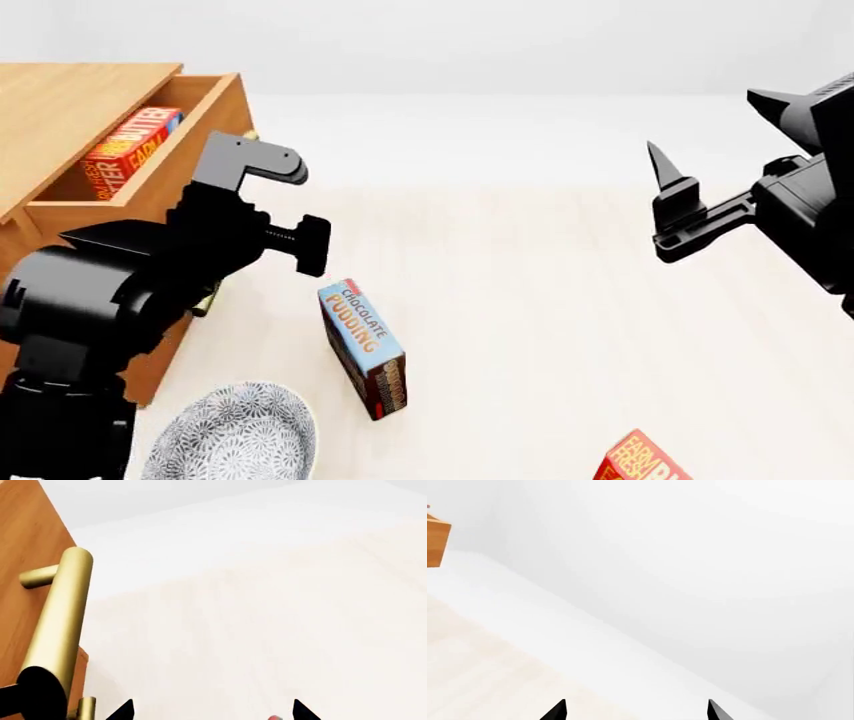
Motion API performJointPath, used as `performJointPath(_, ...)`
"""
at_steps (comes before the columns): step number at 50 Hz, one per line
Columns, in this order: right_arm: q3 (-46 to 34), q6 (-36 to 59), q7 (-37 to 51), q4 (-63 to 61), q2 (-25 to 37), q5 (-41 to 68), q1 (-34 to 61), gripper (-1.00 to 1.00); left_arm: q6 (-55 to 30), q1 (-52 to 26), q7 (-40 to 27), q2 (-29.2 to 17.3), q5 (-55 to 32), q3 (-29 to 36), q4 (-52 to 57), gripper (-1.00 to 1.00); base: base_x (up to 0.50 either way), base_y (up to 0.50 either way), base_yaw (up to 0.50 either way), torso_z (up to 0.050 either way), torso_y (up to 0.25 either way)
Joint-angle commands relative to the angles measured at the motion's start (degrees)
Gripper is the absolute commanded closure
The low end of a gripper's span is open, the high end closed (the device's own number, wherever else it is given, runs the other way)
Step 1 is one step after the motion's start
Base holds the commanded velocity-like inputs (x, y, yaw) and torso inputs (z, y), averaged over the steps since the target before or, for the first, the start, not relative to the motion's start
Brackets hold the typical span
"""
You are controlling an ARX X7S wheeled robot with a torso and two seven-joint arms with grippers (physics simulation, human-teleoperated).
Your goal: Put the butter at the front in the top drawer of the cabinet and close it.
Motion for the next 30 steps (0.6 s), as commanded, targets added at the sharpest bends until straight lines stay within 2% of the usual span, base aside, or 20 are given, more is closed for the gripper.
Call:
performJointPath(1, -0.1, 0.3, 0.0, -0.1, 0.1, 0.0, 0.3, -1.00, 0.9, 0.3, -0.2, -4.1, 2.3, -1.8, -2.0, -1.00, 0.00, 0.00, 0.00, 0.000, 0.000)
performJointPath(30, -0.7, 0.4, -0.2, 0.3, -0.5, -0.4, 0.7, -1.00, 1.1, 1.2, -1.2, -9.7, 2.9, -5.1, -3.0, -1.00, 0.00, 0.00, 0.00, 0.000, 0.000)
